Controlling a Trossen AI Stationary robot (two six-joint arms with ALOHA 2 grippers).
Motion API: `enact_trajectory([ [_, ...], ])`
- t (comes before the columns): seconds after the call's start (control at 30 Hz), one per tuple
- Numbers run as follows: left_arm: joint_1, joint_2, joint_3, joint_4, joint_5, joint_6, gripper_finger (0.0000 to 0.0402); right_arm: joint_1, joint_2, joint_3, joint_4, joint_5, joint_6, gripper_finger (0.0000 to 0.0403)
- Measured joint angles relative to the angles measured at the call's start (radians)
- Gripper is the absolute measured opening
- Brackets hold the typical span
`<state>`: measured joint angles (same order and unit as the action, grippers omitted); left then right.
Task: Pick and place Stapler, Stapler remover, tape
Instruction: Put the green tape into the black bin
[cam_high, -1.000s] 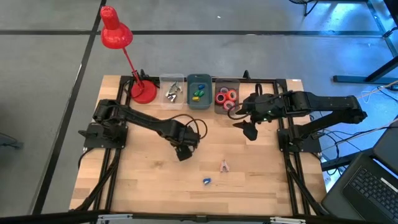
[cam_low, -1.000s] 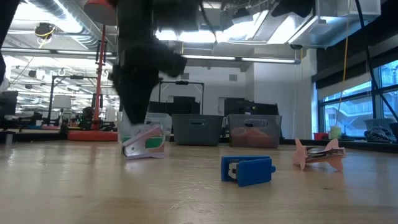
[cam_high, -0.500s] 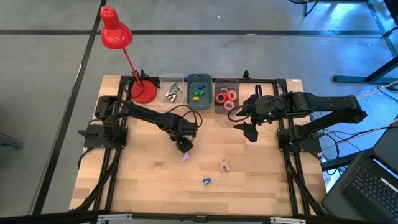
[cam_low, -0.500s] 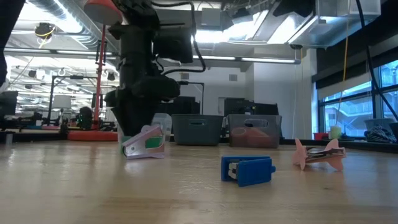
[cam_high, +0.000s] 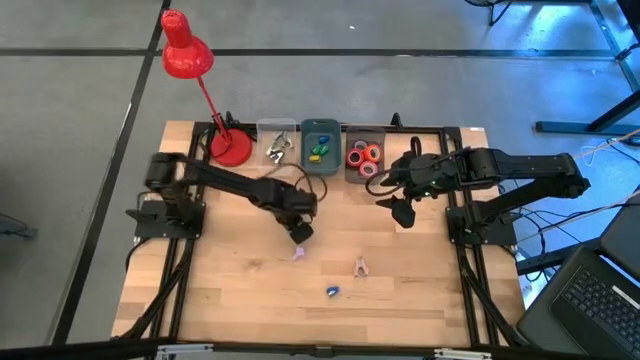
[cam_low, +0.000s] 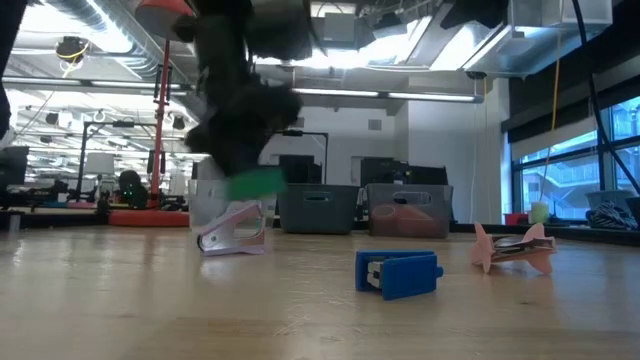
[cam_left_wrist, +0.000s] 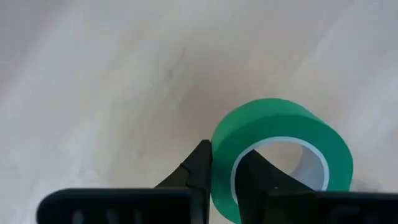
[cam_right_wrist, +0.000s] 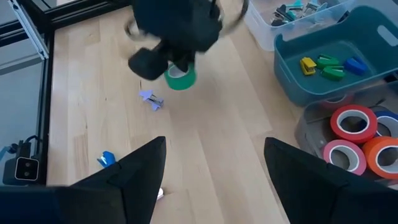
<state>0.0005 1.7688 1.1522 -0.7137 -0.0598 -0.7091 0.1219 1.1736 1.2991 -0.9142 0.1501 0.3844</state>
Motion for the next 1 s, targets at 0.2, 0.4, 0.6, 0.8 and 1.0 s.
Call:
enact_trajectory([
  [0.2,0.039,-0.141,0.001,0.237,-0.083,0.021,0.0033,0.0,-0.002,0.0,0.008,0.0,-0.01,0.0275],
  [0.4,0.126,-0.202,0.002,0.631,-0.09,0.13,0.0033,0.0,-0.013,0.0,0.085,0.014,-0.029,0.0275],
  [0.6,0.211,-0.195,0.002,1.105,0.007,0.205,0.0033,0.0,-0.023,0.0,0.192,-0.011,-0.056,0.0275],
  [0.8,0.263,-0.193,0.002,1.263,0.12,0.23,0.0033,0.0,-0.024,0.0,0.28,-0.019,-0.102,0.0275],
  [1.0,0.267,-0.193,0.002,1.287,0.27,0.261,0.0033,0.0,-0.024,0.0,0.378,0.012,-0.162,0.0275],
])
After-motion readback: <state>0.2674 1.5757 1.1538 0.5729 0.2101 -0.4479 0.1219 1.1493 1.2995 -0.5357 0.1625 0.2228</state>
